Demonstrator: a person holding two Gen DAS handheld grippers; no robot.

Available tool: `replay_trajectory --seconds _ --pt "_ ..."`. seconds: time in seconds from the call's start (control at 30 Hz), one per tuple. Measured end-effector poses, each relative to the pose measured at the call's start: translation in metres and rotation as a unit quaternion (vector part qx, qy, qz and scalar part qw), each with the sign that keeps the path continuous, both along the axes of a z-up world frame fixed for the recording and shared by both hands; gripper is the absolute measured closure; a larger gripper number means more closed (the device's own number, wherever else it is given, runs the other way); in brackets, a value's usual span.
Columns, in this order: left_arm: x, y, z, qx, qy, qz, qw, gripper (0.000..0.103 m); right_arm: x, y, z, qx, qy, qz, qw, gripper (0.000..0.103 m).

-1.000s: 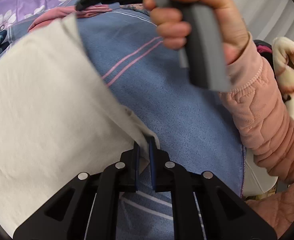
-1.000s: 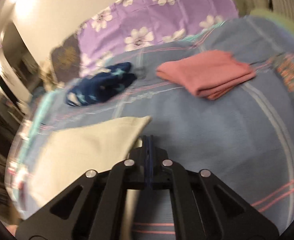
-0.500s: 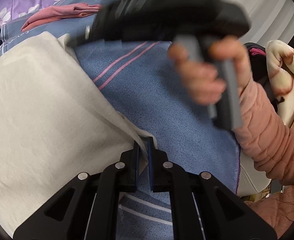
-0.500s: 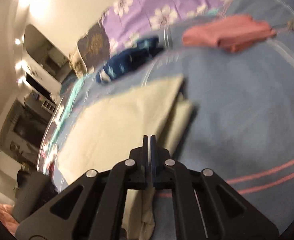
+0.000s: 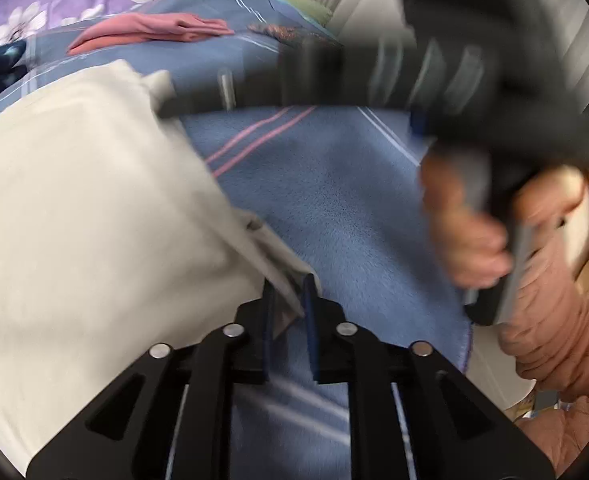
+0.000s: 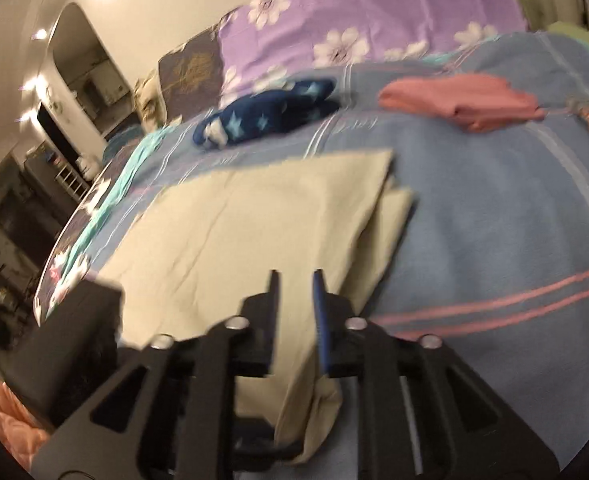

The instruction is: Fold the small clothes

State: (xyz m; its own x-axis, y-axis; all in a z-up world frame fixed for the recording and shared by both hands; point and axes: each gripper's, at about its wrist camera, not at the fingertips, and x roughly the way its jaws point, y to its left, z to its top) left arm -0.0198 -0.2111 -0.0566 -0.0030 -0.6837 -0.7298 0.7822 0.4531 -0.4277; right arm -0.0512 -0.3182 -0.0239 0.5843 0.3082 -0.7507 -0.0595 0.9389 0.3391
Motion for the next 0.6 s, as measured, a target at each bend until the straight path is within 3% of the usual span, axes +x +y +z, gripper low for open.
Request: replay_trajectory --seconds 0.07,0.13,0.27,0.33,0.47,0.53,0.6 --pt "-0.002 0.029 0.003 -0.025 0.019 0.016 0.9994 0.056 0.003 0.003 -0.032 -0.090 0.063 -0.034 0.993 0.082" --pt "-0.006 0.060 0.006 -0.033 0.010 0.041 0.9985 0.051 -0.005 0.003 -0.030 -0.101 0.042 -0.037 0.993 0.082" --pt "-0.010 0.152 0.011 -0.037 -0.005 0.147 0.9884 0.047 -0.008 0.004 -0.012 -0.187 0.050 -0.095 0.976 0.081" --pt "-0.011 0.198 0.009 -0.039 -0.008 0.208 0.9772 0.047 -0.019 0.004 0.005 -0.164 0.030 -0.111 0.980 0.081" --pt "-0.019 0.293 0.009 -0.035 -0.029 0.338 0.9401 0.047 -0.045 0.021 0.023 -0.088 -0.016 -0.077 0.993 0.081" --pt "-0.023 0.330 0.009 -0.031 -0.041 0.386 0.9211 0.047 -0.054 0.032 0.014 -0.062 0.005 -0.048 0.997 0.075" --pt "-0.025 0.359 0.009 -0.023 -0.056 0.420 0.9054 0.046 -0.056 0.032 -0.010 -0.123 0.065 -0.076 0.987 0.075"
